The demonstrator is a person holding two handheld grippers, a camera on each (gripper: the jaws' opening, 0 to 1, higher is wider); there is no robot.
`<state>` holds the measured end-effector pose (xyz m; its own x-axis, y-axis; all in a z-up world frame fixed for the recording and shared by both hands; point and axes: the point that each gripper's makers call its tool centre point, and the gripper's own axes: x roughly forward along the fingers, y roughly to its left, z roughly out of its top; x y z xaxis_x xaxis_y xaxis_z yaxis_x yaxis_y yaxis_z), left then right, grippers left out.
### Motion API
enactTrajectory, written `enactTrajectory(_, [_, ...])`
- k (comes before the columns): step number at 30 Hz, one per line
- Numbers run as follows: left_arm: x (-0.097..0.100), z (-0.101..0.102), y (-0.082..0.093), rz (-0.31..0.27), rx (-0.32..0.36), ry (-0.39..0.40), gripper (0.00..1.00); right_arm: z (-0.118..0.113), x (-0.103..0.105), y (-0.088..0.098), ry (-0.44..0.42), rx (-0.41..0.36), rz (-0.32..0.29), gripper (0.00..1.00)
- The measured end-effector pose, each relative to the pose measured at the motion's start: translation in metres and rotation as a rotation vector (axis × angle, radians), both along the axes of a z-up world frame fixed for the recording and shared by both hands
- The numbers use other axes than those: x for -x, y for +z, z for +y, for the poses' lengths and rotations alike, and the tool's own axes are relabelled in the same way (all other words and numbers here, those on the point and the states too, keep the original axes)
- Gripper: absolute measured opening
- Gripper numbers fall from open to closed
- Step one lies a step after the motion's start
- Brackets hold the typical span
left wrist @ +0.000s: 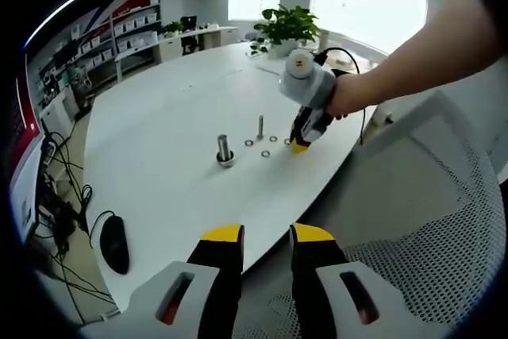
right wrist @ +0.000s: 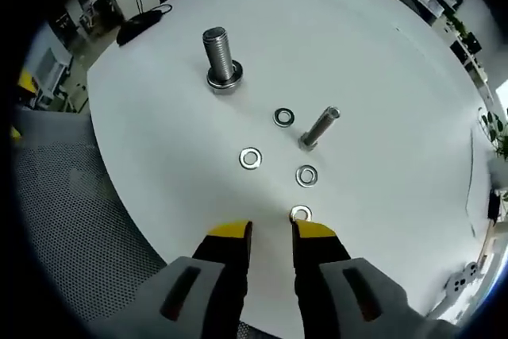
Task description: Place the washer onto the threaded stud by aligning its center hole with the stud, sliding it down to the base, and recovering from edge contact or off-axis alignment until the washer reaches the visible bottom stop.
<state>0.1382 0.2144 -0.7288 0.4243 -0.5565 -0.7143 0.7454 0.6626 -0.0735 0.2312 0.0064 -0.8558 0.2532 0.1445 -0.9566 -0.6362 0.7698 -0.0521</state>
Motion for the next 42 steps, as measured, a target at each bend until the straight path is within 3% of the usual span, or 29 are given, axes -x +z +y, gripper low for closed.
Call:
enactTrajectory(6, [0.001,0.000,0.000,0.001,0.002,0.001,0.21,-0.020,-0.001,0.006,-0.034,0.007,-0.024,0.23])
enactTrajectory(10, [0.002,-0.001,-0.001,-0.001,0.001,-0.004,0.20,-0.029,0.004,0.003,-0.078,0.009,-0.010,0.23])
enactTrajectory(18, [0.001,0.000,-0.001,0.006,0.002,0.003,0.20,-0.024,-0.011,0.002,-0.120,-0.035,-0.020,0.24])
enactTrajectory(25, [-0.001,0.001,-0.001,0.004,0.000,0.010,0.19,-0.013,-0.016,-0.006,-0.059,-0.022,0.005,0.24])
enactTrajectory(28, [-0.002,0.002,-0.001,0.006,-0.003,0.015,0.19,-0.013,-0.002,-0.013,0.010,0.021,0.080,0.24])
enactTrajectory(29, [-0.003,0.002,0.000,0.001,-0.002,0.018,0.19,-0.006,-0.015,-0.014,0.089,-0.012,0.029,0.23])
enactTrajectory(30, [-0.003,0.002,0.001,-0.001,0.003,0.022,0.19,-0.010,-0.014,-0.014,0.024,-0.002,0.051,0.23])
enactTrajectory(34, [-0.002,0.001,-0.001,0.005,-0.006,0.014,0.19,-0.009,-0.016,-0.011,-0.015,-0.029,0.032,0.23])
enactTrajectory(42, [-0.002,0.001,-0.002,0.011,-0.005,0.011,0.19,-0.007,-0.021,-0.013,0.070,-0.020,0.037,0.23])
